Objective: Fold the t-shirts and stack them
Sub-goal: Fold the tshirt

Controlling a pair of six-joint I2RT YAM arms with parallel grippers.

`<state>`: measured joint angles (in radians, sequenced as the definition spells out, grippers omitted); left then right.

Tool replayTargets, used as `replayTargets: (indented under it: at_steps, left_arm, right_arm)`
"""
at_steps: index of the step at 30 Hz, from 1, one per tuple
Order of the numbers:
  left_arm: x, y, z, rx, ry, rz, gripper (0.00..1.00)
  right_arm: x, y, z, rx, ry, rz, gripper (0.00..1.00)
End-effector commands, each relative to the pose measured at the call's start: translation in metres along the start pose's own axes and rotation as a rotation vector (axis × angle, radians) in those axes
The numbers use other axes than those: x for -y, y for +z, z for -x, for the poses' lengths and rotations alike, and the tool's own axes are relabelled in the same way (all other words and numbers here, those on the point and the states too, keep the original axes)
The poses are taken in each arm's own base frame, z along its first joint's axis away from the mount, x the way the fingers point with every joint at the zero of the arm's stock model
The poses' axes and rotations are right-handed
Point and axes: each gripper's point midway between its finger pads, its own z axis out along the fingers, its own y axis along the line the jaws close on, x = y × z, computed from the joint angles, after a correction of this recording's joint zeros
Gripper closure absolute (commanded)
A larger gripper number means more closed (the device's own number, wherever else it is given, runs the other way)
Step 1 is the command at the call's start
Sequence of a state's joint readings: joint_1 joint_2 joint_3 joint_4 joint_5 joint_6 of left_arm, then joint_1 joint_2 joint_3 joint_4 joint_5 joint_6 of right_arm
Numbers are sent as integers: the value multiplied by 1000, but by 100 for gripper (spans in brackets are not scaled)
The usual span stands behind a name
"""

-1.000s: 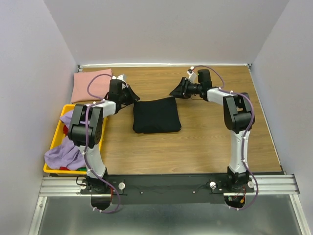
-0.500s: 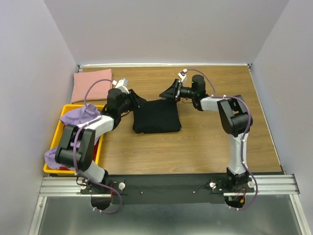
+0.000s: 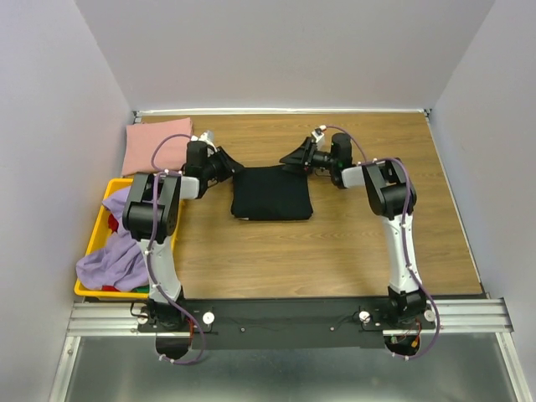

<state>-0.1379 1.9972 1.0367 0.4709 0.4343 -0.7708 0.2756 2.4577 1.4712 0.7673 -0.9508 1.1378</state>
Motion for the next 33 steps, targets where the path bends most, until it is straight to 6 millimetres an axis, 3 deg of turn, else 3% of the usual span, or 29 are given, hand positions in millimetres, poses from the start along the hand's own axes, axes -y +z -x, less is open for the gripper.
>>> replayTargets:
  at_steps: [1, 3, 4, 6, 7, 9, 10, 11, 12, 14, 15, 16, 18, 19, 21, 22, 25, 29, 32, 33]
  left_arm:
    - [-15, 5, -15, -60, -53, 3, 67]
    - [-8, 1, -8, -54, -67, -25, 67]
    - [-4, -2, -2, -43, -64, -34, 66]
    - [22, -15, 19, 9, -26, -75, 65]
    - [31, -20, 24, 23, -13, -90, 64]
    - [62, -41, 41, 74, 27, -142, 61]
    - [80, -57, 47, 108, 59, -164, 61]
    - [73, -56, 42, 100, 53, -144, 61]
    - [95, -71, 45, 125, 84, -177, 60]
    - [99, -81, 26, 113, 85, -172, 60]
    - [107, -88, 4, 89, 94, -184, 60]
    - [108, -91, -8, 74, 93, -181, 60]
    - [111, -96, -28, 69, 91, -185, 60]
    - [103, -97, -58, 20, 82, -170, 60]
    - [98, -98, -73, 25, 59, -169, 60]
    - [80, -99, -88, 8, 33, -137, 60]
    - [52, -93, -106, -15, -44, -94, 62]
    - [19, -84, -127, -73, -108, -29, 65]
    - [-5, -95, -129, -58, -186, 5, 66]
    - [-9, -99, -121, -30, -195, 5, 66]
  right_arm:
    - [54, -13, 2, 57, 105, -98, 36]
    - [46, -15, 3, 53, 90, -88, 36]
    - [30, -17, 8, 52, 65, -66, 36]
    - [10, -20, 14, 59, 37, -47, 36]
    - [-11, -22, 17, 67, 12, -29, 35]
    - [-32, -28, 21, 83, -3, -14, 35]
    - [-54, -32, 20, 90, -30, 2, 35]
    - [-62, -35, 17, 93, -35, 5, 35]
    - [-70, -36, 13, 94, -37, 9, 34]
    - [-79, -36, -9, 68, -34, 11, 32]
    - [-95, -38, -15, 65, -54, 27, 32]
    - [-97, -38, -25, 53, -51, 28, 32]
    - [-94, -37, -56, 18, -27, 25, 31]
    - [-90, -38, -65, 10, -20, 22, 30]
    - [-68, -44, -89, -5, 15, -2, 30]
    - [-60, -45, -94, -1, 17, -4, 30]
    - [-15, -51, -119, -29, 66, -74, 30]
    - [34, -66, -134, -23, 111, -157, 31]
    - [50, -84, -133, 8, 124, -196, 31]
    - [49, -86, -132, 9, 116, -193, 31]
